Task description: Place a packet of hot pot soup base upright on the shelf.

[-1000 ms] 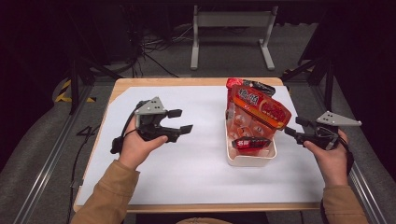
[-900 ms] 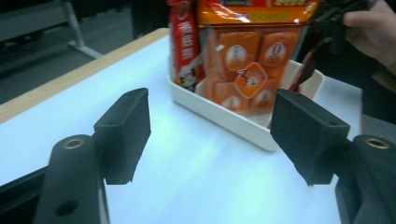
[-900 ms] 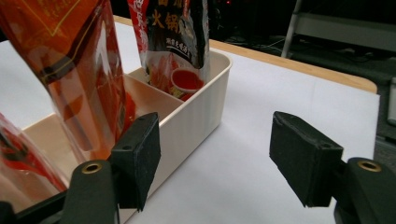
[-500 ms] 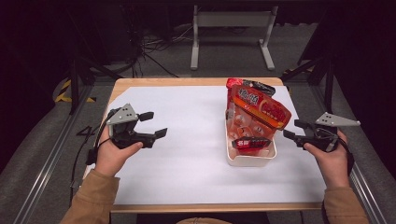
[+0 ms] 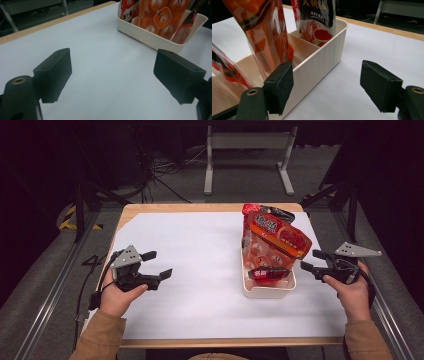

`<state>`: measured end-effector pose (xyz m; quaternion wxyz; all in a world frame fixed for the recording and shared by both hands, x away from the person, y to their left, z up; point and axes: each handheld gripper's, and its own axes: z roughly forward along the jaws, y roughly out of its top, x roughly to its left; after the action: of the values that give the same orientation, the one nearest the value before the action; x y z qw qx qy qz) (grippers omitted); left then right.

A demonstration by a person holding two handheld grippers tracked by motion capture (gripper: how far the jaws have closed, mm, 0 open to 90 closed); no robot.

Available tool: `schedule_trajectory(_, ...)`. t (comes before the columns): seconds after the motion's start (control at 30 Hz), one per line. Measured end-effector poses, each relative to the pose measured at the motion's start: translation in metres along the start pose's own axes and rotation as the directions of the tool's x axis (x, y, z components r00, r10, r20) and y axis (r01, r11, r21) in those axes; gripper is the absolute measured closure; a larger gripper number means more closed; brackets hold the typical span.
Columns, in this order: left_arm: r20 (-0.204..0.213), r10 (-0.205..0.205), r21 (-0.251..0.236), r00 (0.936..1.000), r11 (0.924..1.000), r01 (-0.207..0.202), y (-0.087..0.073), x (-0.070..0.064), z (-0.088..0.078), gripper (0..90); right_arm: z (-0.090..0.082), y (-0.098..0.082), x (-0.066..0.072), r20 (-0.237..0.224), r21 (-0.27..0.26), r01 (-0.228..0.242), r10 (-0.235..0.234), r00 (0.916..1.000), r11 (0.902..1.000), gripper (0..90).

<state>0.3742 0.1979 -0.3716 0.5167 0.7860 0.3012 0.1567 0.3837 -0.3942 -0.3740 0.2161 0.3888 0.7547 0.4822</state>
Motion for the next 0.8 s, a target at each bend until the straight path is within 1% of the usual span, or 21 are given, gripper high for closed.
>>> schedule_trajectory(0.07, -0.003, -0.014, -0.004, 0.9999, 0.9999, 0.014, -0.006, 0.001, 0.002, 14.7, 0.001, -0.002, -0.001, -0.001, 0.003, 0.005, -0.005, 1.0000, 1.0000, 26.9)
schedule_trajectory(0.13, -0.003, -0.014, 0.002, 0.9999, 0.9999, 0.014, -0.011, 0.004, 0.005, 13.7, 0.002, -0.003, -0.001, -0.003, 0.001, 0.007, -0.007, 1.0000, 1.0000, 26.8)
schedule_trajectory(0.17, -0.003, -0.021, 0.007, 0.9998, 0.9998, 0.021, -0.013, 0.004, 0.006, 13.4, 0.002, -0.004, -0.002, -0.003, 0.002, 0.009, -0.009, 1.0000, 1.0000, 26.8)
schedule_trajectory(0.23, -0.006, -0.016, 0.009, 0.9999, 0.9998, 0.016, -0.018, 0.006, 0.010, 12.9, 0.004, -0.006, -0.002, -0.001, 0.005, 0.001, -0.001, 1.0000, 1.0000, 26.8)
schedule_trajectory(0.27, -0.003, -0.025, 0.011, 0.9997, 0.9996, 0.025, -0.021, 0.007, 0.012, 12.6, 0.004, -0.007, -0.002, 0.000, 0.007, 0.003, -0.003, 1.0000, 1.0000, 26.9)
schedule_trajectory(0.37, -0.008, -0.028, 0.020, 0.9996, 0.9994, 0.028, -0.027, 0.010, 0.016, 11.1, 0.007, -0.010, -0.002, -0.005, 0.012, -0.001, 0.002, 1.0000, 0.9999, 28.5)
schedule_trajectory(0.4, -0.008, -0.028, 0.020, 0.9996, 0.9994, 0.028, -0.027, 0.010, 0.016, 10.6, 0.007, -0.010, -0.002, -0.005, 0.012, -0.001, 0.002, 1.0000, 0.9999, 28.5)
schedule_trajectory(0.5, -0.015, -0.033, 0.020, 0.9993, 0.9993, 0.033, -0.038, 0.012, 0.018, 8.5, 0.011, -0.014, -0.002, -0.015, 0.010, 0.003, -0.003, 0.9999, 0.9999, 30.4)
schedule_trajectory(0.53, -0.014, -0.042, 0.020, 0.9990, 0.9989, 0.042, -0.040, 0.012, 0.018, 7.5, 0.012, -0.016, -0.002, -0.018, 0.013, 0.008, -0.008, 0.9998, 0.9999, 30.7)
schedule_trajectory(0.57, -0.021, -0.046, 0.013, 0.9987, 0.9988, 0.047, -0.043, 0.012, 0.019, 7.0, 0.013, -0.017, -0.002, -0.019, 0.013, 0.009, -0.008, 0.9998, 0.9999, 30.6)
schedule_trajectory(0.63, -0.030, -0.042, 0.011, 0.9987, 0.9990, 0.042, -0.047, 0.012, 0.021, 6.3, 0.015, -0.019, -0.002, -0.023, 0.013, 0.012, -0.012, 0.9997, 0.9998, 30.5)
schedule_trajectory(0.67, -0.032, -0.057, 0.010, 0.9979, 0.9983, 0.057, -0.050, 0.011, 0.021, 5.5, 0.016, -0.019, -0.002, -0.022, 0.018, 0.012, -0.011, 0.9997, 0.9998, 30.5)
schedule_trajectory(0.7, -0.042, -0.064, 0.010, 0.9971, 0.9979, 0.064, -0.052, 0.011, 0.022, 5.2, 0.017, -0.020, -0.001, -0.020, 0.022, 0.014, -0.014, 0.9997, 0.9997, 30.4)
schedule_trajectory(0.77, -0.076, -0.060, 0.027, 0.9953, 0.9977, 0.063, -0.055, 0.011, 0.024, 5.1, 0.018, -0.021, -0.001, -0.023, 0.024, 0.013, -0.012, 0.9997, 0.9996, 30.4)
schedule_trajectory(0.8, -0.076, -0.060, 0.027, 0.9953, 0.9977, 0.063, -0.055, 0.011, 0.024, 4.8, 0.019, -0.021, -0.001, -0.023, 0.024, 0.013, -0.012, 0.9997, 0.9996, 30.4)
